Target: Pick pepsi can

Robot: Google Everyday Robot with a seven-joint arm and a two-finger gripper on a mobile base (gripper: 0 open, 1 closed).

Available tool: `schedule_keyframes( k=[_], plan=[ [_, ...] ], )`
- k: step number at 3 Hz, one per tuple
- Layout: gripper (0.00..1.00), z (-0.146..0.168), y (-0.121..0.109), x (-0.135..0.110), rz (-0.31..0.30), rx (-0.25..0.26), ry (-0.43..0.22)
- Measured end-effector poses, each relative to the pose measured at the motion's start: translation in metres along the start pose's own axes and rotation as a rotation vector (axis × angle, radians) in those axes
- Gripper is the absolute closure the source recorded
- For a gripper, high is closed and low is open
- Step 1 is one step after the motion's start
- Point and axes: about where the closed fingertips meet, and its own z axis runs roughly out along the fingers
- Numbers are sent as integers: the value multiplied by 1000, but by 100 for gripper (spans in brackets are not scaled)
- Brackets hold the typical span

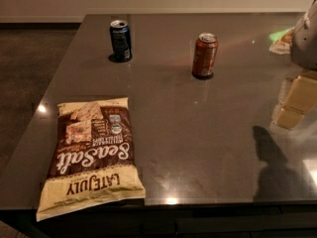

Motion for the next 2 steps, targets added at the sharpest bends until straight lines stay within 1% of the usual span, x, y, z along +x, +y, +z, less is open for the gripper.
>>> schedule_keyframes(
  k=[1,2],
  plan=[
    [0,0,0,0,0,0,0],
    [0,3,-16,-5,23,7,-16]
  ],
)
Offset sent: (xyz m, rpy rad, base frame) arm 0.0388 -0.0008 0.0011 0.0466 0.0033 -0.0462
